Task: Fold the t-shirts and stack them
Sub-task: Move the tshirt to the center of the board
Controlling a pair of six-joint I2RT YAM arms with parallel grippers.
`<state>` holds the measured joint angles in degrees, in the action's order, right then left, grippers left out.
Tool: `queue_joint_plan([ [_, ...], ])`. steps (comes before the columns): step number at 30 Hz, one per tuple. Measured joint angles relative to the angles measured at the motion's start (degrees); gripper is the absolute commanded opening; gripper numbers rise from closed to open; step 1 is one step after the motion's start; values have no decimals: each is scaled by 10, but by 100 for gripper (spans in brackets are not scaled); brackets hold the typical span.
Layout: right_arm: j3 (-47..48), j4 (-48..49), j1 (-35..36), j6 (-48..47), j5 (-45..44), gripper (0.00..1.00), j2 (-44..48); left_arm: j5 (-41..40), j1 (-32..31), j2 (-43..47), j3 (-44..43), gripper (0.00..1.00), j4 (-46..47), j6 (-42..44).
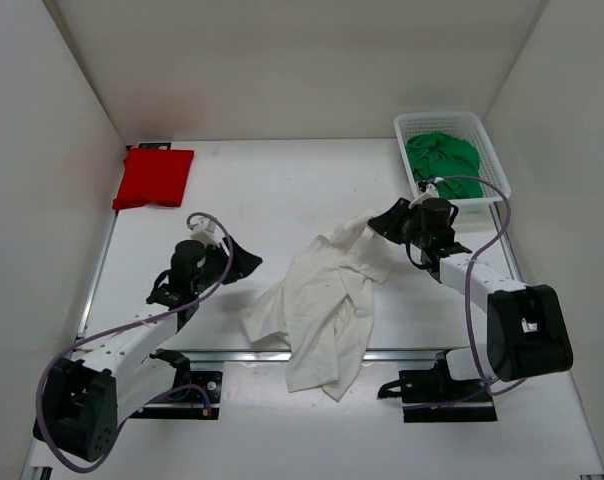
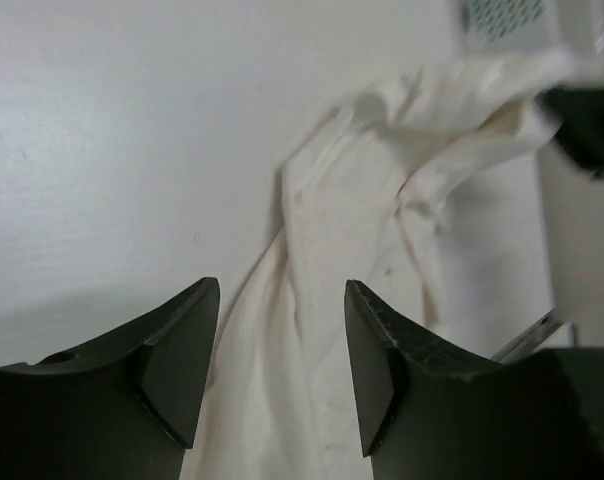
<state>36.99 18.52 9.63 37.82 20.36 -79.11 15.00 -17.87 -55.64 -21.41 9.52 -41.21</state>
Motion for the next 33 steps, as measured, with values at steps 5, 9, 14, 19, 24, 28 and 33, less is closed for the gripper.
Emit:
queue_joint_plan([
  [5,20,-31,12,-11,-72,45,42,-43,-113,7,3,65,-96,64],
  [9,19,-77,66,-45,-138,38,84,-47,-117,17,39,66,-122,84],
  [14,5,-158,170,-103,-166,9,130,-62,-109,15,49,72,-161,102],
  [19,6,-216,265,-139,-144,42,105,-55,-111,-23,49,57,-147,105],
  [24,21,-226,278,-158,-127,49,8,-22,-127,-78,47,25,-94,93],
  [28,100,-237,301,-170,-120,49,-78,-9,-115,-85,50,15,-80,81],
  [33,139,-233,364,-179,-116,55,-94,-3,-87,-66,50,6,-67,73],
])
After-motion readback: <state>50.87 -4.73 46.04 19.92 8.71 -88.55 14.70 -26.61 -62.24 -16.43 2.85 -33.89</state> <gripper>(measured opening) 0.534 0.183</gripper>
